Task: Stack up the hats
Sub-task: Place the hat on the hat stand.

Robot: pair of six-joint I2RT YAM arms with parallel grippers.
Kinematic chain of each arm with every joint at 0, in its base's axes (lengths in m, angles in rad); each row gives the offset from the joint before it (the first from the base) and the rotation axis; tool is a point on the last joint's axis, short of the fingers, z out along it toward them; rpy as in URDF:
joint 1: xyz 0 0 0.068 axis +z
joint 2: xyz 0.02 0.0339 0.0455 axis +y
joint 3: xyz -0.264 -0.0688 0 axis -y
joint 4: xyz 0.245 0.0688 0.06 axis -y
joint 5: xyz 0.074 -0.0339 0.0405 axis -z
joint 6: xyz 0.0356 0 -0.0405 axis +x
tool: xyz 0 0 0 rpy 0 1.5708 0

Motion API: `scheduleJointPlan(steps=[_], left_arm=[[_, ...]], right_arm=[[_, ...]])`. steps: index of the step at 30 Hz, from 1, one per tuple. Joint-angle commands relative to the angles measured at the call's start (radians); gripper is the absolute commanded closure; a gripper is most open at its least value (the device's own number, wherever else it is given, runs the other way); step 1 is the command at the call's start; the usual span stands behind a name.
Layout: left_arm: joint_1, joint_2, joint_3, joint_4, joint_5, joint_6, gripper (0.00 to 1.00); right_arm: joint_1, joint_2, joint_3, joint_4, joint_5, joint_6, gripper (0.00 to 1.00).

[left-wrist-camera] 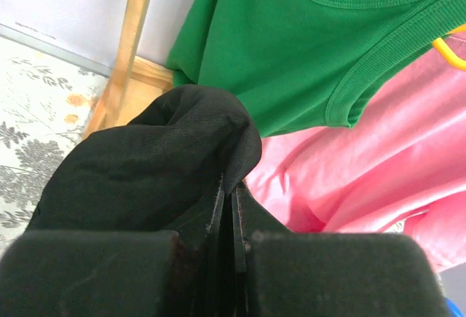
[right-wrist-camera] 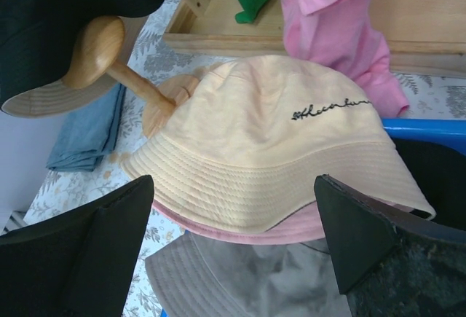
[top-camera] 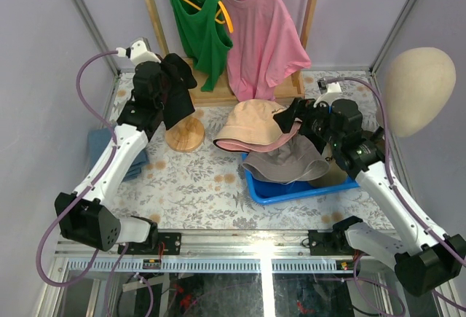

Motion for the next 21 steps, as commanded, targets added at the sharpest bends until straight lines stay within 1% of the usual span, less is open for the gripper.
scheduleJointPlan(steps=[1,5,8,10,15,18,21], left_arm=[[0.005,-0.036,0.021,0.016,0.055,-0.094,1.00],[0.005,-0.044,0.016,0.019,0.083,-0.150,1.00],[0.005,-0.047,0.022,0.028,0.094,-0.183,1.00],[0.005,-0.049,0.034,0.029,0.098,-0.203,1.00],[0.006,-0.051,0.064,0.008,0.101,-0.258,1.00],[0.007,-0.054,0.070,-0.007,0.101,-0.303,1.00],[0.013,-0.056,0.074,-0.021,0.101,-0.348,1.00]], right_arm=[[0.007,0.020,0.017,0.106,-0.082,0.035,0.00],[0.012,0.058,-0.002,0.201,-0.172,0.075,0.00],[0.042,0.110,0.021,0.234,-0.201,0.087,0.00],[0.072,0.146,0.044,0.254,-0.199,0.080,0.00],[0.166,0.236,0.103,0.304,-0.170,0.041,0.03],[0.221,0.287,0.114,0.361,-0.145,0.019,0.06],[0.283,0.342,0.124,0.421,-0.118,-0.011,0.11]])
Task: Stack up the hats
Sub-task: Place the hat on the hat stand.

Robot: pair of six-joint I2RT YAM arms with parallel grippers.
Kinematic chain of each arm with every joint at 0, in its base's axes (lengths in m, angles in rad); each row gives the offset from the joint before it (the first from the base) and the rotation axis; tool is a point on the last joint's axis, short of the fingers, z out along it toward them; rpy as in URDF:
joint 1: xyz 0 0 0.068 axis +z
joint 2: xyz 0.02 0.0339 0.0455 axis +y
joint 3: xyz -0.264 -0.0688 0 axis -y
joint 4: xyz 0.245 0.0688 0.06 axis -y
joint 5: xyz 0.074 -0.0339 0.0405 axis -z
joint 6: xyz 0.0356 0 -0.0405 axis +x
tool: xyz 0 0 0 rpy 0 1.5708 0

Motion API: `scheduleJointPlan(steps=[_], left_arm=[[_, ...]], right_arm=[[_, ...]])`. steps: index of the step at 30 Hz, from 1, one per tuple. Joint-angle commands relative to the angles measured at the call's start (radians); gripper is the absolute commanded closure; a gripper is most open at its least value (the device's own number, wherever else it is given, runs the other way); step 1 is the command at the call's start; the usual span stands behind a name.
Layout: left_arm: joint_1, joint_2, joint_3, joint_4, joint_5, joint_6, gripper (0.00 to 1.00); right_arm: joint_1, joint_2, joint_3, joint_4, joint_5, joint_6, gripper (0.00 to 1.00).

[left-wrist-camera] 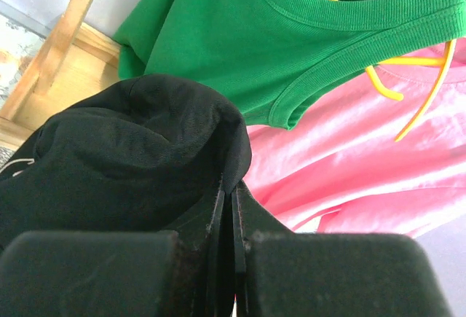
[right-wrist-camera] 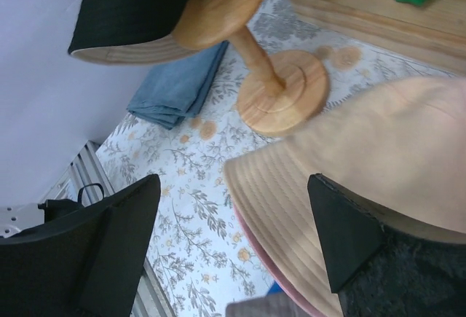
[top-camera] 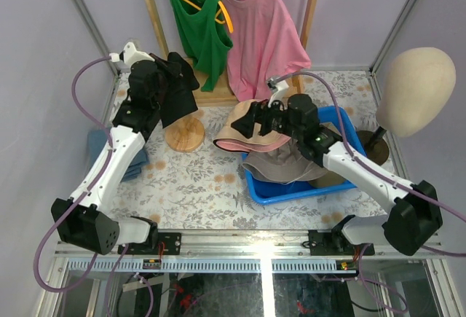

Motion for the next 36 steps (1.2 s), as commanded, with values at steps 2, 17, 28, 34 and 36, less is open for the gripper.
scheduleJointPlan(steps=[2,17,28,34,36], left_arm=[[0.017,-0.034,0.047,0.015,0.020,-0.126,1.00],[0.065,-0.086,-0.009,0.000,0.063,-0.249,1.00],[0.106,-0.077,-0.017,-0.014,0.156,-0.312,1.00],[0.140,-0.060,-0.001,-0.027,0.227,-0.344,1.00],[0.149,-0.056,0.000,-0.025,0.253,-0.352,1.00]], right_arm=[[0.110,0.085,0.079,0.176,0.055,-0.080,0.14],[0.246,0.321,0.214,0.415,0.157,-0.178,0.25],[0.284,0.413,0.309,0.496,0.193,-0.239,0.26],[0.300,0.423,0.309,0.548,0.217,-0.279,0.32],[0.304,0.432,0.316,0.562,0.226,-0.298,0.34]])
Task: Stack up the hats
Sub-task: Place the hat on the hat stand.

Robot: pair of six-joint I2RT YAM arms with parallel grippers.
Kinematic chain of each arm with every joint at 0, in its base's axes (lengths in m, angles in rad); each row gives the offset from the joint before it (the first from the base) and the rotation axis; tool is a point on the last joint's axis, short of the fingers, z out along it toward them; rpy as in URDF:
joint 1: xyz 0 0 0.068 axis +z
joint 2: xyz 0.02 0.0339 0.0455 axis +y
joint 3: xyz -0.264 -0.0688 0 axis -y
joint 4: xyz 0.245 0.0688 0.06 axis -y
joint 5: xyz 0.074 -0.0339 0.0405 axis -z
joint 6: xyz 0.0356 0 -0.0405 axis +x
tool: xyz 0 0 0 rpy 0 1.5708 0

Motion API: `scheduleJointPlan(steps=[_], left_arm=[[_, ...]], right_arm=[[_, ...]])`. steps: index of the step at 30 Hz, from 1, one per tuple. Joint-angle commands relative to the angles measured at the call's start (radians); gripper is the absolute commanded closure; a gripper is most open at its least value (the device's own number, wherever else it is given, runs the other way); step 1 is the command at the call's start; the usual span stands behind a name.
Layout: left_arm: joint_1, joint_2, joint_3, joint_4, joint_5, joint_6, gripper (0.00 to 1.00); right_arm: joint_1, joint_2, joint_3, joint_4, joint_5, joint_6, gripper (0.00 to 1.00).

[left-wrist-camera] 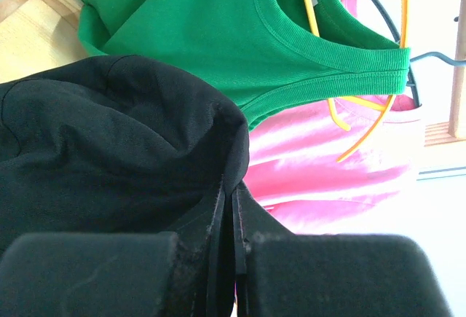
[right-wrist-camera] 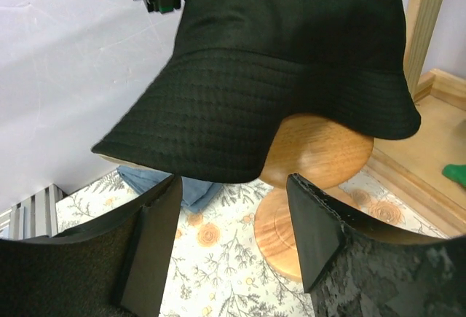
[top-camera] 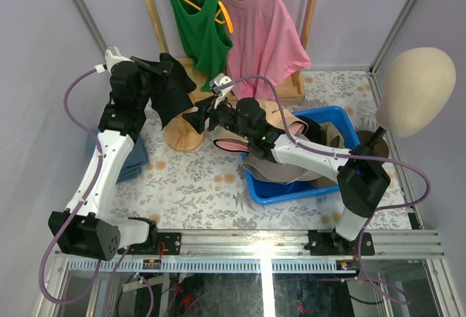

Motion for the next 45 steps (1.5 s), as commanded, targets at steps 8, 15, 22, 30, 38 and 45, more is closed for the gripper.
scheduleJointPlan(steps=[8,15,22,30,38,45], left_arm=[[0.050,0.016,0.023,0.016,0.162,-0.061,1.00],[0.084,0.000,0.014,0.019,0.209,-0.064,1.00],[0.120,0.002,-0.009,0.034,0.262,-0.058,1.00],[0.124,0.046,0.000,0.056,0.331,-0.027,1.00],[0.124,0.072,-0.002,0.029,0.385,0.020,1.00],[0.123,0.095,0.003,-0.022,0.418,0.094,1.00]], right_arm=[[0.021,0.058,0.094,0.157,0.087,-0.129,0.42],[0.022,0.091,0.137,0.143,0.182,-0.216,0.69],[0.021,0.092,0.188,0.067,0.235,-0.309,0.87],[0.019,0.092,0.231,-0.018,0.300,-0.431,0.96],[0.016,0.074,0.205,-0.056,0.352,-0.513,1.00],[0.004,0.042,0.133,-0.052,0.361,-0.514,1.00]])
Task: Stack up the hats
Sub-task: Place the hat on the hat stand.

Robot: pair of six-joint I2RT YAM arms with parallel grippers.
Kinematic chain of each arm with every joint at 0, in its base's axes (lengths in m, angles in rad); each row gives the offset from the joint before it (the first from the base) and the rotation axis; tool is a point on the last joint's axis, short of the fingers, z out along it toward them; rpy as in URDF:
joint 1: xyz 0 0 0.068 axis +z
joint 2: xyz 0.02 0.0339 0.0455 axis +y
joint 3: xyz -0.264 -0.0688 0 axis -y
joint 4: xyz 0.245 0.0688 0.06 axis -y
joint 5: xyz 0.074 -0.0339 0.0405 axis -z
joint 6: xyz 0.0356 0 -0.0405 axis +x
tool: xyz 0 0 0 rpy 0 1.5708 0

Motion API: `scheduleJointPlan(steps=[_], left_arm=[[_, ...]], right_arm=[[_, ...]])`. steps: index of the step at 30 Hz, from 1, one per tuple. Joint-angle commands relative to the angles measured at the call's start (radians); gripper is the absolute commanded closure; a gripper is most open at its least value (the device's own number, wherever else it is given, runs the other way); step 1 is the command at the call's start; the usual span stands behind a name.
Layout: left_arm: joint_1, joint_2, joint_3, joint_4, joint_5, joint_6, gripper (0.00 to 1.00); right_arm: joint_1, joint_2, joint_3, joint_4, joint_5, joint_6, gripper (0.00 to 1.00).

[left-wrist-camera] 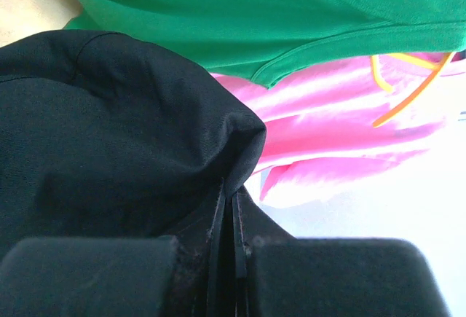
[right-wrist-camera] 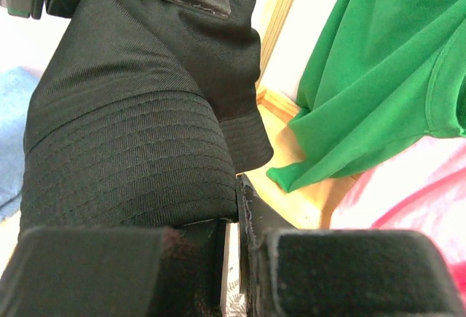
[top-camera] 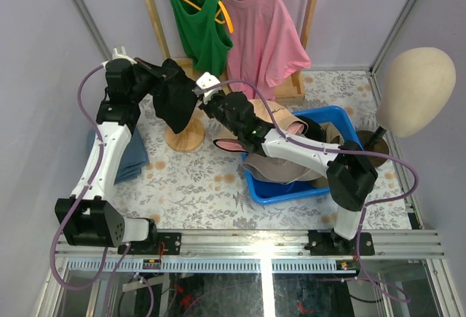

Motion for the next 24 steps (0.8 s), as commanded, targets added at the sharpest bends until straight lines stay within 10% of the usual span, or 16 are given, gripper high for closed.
scheduleJointPlan(steps=[1,18,24], left_arm=[[0.003,0.022,0.008,-0.029,0.087,0.068,1.00],[-0.022,0.010,-0.098,-0.092,0.062,0.232,0.92],[-0.062,0.002,-0.090,-0.106,-0.012,0.272,0.64]], right_arm=[[-0.010,-0.065,-0.039,0.042,0.049,-0.024,1.00],[-0.009,-0.113,-0.291,0.118,0.054,0.123,1.00],[-0.009,-0.111,-0.320,0.115,0.066,0.148,1.00]])
